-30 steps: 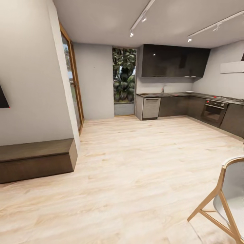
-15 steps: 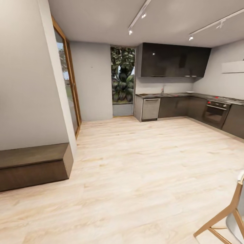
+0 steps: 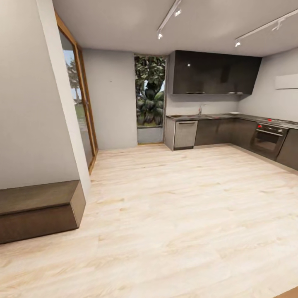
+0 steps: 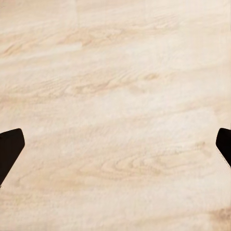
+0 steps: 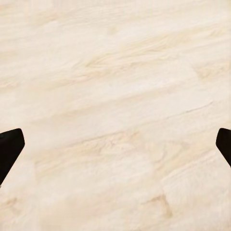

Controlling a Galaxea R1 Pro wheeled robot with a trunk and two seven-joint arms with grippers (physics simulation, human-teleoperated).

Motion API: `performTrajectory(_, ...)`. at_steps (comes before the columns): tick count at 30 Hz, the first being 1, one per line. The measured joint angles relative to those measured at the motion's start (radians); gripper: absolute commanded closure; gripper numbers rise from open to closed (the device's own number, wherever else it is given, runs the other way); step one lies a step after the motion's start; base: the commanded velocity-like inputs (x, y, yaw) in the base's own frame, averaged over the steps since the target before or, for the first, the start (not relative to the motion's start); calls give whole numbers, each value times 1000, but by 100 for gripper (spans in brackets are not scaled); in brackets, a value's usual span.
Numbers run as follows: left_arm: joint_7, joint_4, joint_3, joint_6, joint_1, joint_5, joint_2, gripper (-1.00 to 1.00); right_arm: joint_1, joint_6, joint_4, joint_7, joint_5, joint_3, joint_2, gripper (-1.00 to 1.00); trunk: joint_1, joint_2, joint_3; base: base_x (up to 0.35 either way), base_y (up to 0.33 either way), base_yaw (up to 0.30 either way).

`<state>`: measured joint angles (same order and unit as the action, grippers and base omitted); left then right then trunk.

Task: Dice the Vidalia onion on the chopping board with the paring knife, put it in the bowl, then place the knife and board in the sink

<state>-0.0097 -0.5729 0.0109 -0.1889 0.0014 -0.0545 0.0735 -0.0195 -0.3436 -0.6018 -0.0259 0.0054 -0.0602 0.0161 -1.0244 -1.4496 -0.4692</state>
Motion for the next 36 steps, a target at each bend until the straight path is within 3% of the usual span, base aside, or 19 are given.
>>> performTrajectory(25, 0, 0, 0, 0, 0, 0, 0, -100, 0, 0, 0, 0, 0, 0, 0, -100, 0, 0, 0, 345, 0, -1)
performTrajectory(36, 0, 0, 0, 0, 0, -1, 0, -100, 0, 0, 0, 0, 0, 0, 0, -100, 0, 0, 0, 345, 0, -143)
